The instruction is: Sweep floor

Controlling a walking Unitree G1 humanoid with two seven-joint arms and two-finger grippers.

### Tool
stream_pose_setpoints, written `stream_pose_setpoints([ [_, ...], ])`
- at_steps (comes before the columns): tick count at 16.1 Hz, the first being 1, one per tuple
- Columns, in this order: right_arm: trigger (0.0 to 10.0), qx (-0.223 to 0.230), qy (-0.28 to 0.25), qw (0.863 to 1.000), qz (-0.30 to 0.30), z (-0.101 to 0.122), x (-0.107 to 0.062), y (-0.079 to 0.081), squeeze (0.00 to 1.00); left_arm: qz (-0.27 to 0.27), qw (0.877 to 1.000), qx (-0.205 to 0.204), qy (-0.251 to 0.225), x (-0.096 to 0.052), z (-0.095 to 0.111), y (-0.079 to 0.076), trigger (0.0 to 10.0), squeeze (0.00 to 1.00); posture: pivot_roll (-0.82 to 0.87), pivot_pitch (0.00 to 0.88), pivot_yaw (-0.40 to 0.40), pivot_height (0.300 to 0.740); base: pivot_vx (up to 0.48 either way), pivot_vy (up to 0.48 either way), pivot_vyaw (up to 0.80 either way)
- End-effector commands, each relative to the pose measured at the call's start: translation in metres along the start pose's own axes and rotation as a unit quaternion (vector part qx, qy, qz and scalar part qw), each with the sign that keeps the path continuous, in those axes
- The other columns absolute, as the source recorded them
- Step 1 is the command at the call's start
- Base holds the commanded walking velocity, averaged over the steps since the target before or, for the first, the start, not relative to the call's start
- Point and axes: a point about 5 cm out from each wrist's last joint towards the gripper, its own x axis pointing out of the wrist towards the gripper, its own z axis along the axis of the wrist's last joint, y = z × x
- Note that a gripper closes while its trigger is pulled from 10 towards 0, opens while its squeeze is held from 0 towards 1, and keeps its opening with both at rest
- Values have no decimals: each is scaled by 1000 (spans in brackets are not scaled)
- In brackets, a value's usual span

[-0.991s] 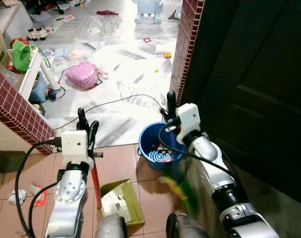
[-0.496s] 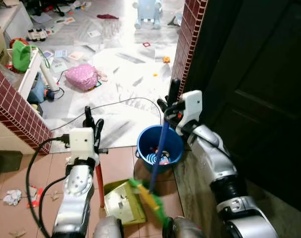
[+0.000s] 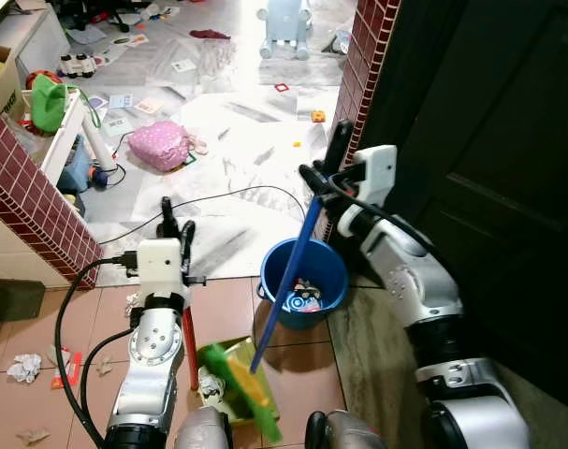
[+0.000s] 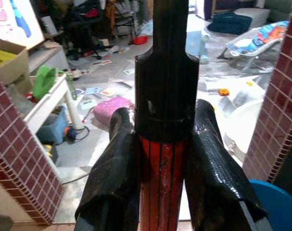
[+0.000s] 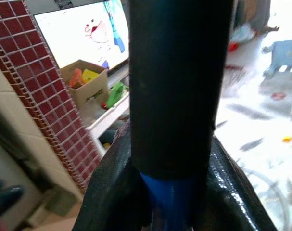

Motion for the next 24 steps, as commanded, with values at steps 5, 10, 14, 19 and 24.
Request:
stream_pose_setpoints([
  [5, 10000, -121, -49, 991, 35, 33, -3, 4, 0, 51, 998, 22, -16, 6, 2, 21, 10000, 0, -24, 23, -25, 740, 0, 0, 0],
  [10, 10000, -143, -1, 989, 18, 2, -23, -5, 0, 61, 998, 18, -22, 4, 6, 32, 10000, 0, -25, 23, -18, 740, 0, 0, 0],
  [14, 10000, -137, 51, 989, -18, -31, -37, -3, 0, 51, 998, 4, -25, 2, 10, 37, 10000, 0, -16, 38, -27, 740, 0, 129, 0],
  [19, 10000, -141, 87, 982, -89, -55, -50, -8, 0, 28, 999, -5, -24, 2, 14, 30, 10000, 0, -20, 44, -17, 740, 0, 448, -480],
  [24, 10000, -162, 124, 962, -184, -64, -60, -32, 0, 10, 1000, -17, -14, 4, 12, 23, 10000, 0, -30, 23, -5, 740, 0, 480, -362],
])
